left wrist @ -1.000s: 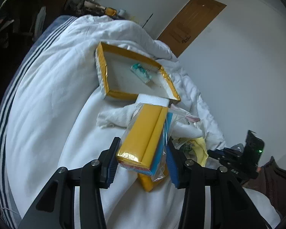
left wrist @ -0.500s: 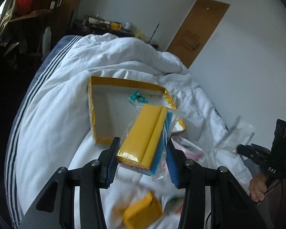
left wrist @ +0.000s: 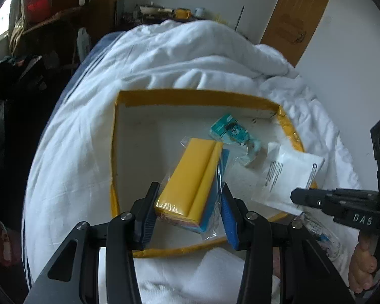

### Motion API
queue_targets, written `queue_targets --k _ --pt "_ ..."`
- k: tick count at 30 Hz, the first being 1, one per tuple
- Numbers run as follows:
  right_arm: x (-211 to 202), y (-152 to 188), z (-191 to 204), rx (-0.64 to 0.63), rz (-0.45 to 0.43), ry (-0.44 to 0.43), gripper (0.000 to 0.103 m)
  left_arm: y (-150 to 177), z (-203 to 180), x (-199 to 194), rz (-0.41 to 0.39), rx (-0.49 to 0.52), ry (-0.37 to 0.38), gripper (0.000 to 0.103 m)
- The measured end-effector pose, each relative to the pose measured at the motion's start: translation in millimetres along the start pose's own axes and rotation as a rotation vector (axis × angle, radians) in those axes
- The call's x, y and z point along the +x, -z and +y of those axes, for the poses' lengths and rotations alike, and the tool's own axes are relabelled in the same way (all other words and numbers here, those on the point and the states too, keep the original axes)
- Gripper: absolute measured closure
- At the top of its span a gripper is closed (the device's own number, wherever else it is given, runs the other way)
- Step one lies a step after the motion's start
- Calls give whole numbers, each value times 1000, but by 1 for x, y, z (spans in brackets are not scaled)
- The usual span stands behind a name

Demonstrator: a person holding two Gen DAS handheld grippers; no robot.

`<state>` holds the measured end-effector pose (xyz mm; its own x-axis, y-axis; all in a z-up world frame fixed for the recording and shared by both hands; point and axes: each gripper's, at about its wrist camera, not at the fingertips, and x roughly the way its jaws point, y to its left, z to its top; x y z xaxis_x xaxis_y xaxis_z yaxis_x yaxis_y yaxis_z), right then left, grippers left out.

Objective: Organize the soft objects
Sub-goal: 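Grasp the yellow sponge pack with the left tool while the right tool grasps a white packet, then drop the sponge pack and white packet into the tray with both tools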

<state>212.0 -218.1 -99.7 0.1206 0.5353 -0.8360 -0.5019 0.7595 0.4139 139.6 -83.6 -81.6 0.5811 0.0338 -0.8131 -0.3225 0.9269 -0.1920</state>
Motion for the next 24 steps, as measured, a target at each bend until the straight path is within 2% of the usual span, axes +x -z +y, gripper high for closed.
queue_targets --k 3,7,9,10,11,12,13,14,17,21,24 --pt "10 -4 -6 18 19 -3 90 1 0 4 1 -8 -20 59" --pt "18 -6 -14 79 37 -4 84 2 0 14 34 -1 -38 59" --pt "16 -7 -16 100 34 -5 75 4 -2 16 45 14 -25 57" --pt "14 -7 -15 97 27 -10 62 5 -3 16 42 17 -18 55" --pt "10 -6 -13 85 13 -12 46 6 -4 14 35 20 -1 48" --pt "5 -5 -11 77 -3 -7 41 5 -5 12 29 24 15 36" --pt "-4 -3 -9 71 -31 8 37 5 -4 8 13 27 31 31" --pt "-14 0 -8 61 -52 17 37 4 -4 5 -1 25 38 24" --pt "-38 15 2 15 -89 -14 37 2 1 -13 -33 5 71 23" --pt "-78 61 14 -62 -152 -62 32 10 11 -48 -67 -44 141 21" --pt "-102 104 17 -130 -203 -84 27 33 18 -75 -88 -77 182 17"
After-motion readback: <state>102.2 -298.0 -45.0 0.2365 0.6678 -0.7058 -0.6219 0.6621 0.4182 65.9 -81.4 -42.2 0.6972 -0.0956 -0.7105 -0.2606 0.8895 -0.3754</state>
